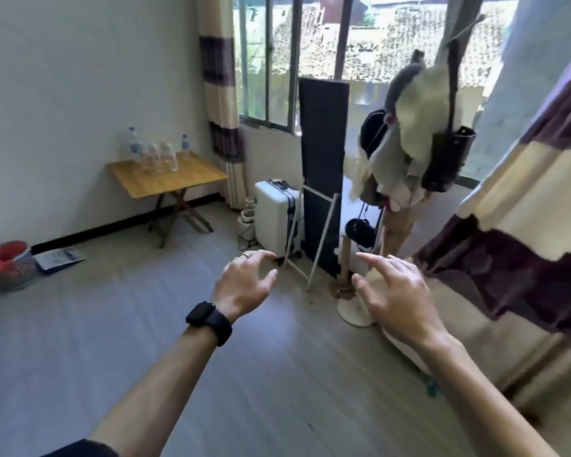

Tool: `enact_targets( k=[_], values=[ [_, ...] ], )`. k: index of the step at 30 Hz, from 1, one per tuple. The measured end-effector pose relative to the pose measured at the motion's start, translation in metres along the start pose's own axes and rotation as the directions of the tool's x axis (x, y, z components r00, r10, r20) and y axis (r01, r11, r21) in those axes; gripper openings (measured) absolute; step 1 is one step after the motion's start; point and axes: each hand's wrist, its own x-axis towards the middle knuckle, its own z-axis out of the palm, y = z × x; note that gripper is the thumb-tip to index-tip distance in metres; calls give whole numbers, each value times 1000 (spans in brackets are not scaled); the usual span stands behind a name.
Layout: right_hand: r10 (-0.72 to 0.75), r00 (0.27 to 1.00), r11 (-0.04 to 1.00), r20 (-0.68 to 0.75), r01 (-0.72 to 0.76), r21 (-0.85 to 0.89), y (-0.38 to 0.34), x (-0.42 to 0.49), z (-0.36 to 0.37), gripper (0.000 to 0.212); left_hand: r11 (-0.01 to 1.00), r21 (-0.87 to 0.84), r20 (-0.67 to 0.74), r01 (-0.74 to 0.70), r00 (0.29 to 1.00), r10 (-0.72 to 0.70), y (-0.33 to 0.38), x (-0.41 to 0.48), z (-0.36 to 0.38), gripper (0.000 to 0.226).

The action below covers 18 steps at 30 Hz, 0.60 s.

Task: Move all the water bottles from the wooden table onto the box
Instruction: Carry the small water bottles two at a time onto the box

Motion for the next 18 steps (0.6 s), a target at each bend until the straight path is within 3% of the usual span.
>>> enact_targets(
  k=[10,18],
  values=[
    [-205,973,970,108,187,157,-126,166,153,45,978,118,-162,174,975,-154,-151,84,-128,35],
    [-327,941,922,87,297,250,-167,309,224,43,963,128,-294,236,937,-191,-200,206,-176,35]
  ],
)
